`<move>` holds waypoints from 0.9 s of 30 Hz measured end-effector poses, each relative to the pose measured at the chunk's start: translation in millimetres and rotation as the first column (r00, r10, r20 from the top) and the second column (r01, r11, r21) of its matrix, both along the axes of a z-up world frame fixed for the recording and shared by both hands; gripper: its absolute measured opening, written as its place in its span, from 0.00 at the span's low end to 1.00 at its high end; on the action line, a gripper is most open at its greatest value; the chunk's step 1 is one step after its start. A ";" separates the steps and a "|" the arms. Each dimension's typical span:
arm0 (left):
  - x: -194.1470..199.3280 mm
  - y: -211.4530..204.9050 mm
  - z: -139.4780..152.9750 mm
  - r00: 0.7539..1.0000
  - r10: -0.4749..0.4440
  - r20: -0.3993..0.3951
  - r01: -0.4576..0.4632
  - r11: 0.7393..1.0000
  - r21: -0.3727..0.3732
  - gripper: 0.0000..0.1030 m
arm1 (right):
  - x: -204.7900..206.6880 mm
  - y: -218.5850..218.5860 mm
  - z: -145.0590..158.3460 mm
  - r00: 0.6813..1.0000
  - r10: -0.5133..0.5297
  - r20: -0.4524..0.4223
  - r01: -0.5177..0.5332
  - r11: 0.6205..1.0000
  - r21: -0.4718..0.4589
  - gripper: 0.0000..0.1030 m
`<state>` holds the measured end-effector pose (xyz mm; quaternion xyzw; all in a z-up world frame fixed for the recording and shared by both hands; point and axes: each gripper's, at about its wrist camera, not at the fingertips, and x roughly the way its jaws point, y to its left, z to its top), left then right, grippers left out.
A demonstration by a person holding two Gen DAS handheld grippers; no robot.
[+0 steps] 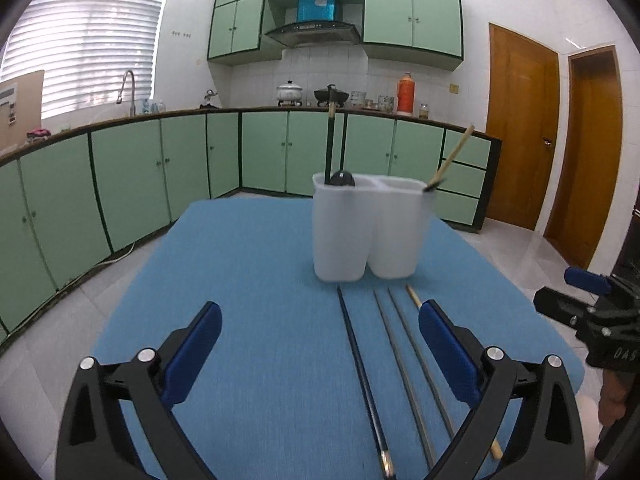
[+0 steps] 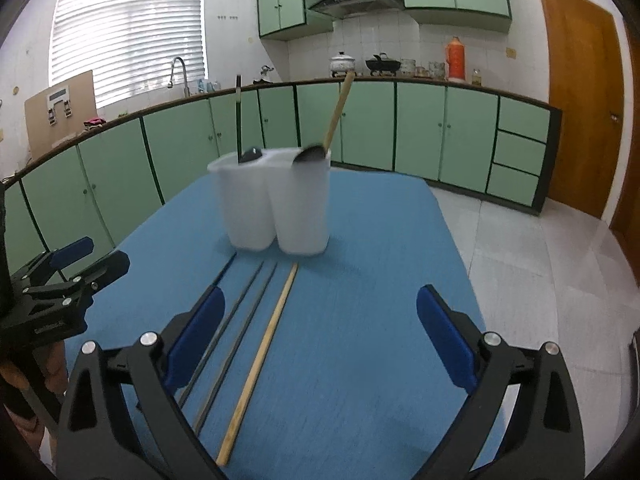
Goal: Organize utensils
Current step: 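Withdraw both tools from the caddy back over the remaining chopsticks, then lower the right tool onto the second light wooden chopstick and close it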
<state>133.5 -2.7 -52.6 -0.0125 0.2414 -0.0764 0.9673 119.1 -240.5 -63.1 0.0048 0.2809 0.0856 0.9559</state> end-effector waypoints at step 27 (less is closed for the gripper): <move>-83.9 5.8 -55.8 0.993 0.117 -0.033 -0.115 0.991 0.075 0.94 | -92.1 42.2 -80.9 0.998 -0.058 0.002 0.058 0.998 -0.018 0.57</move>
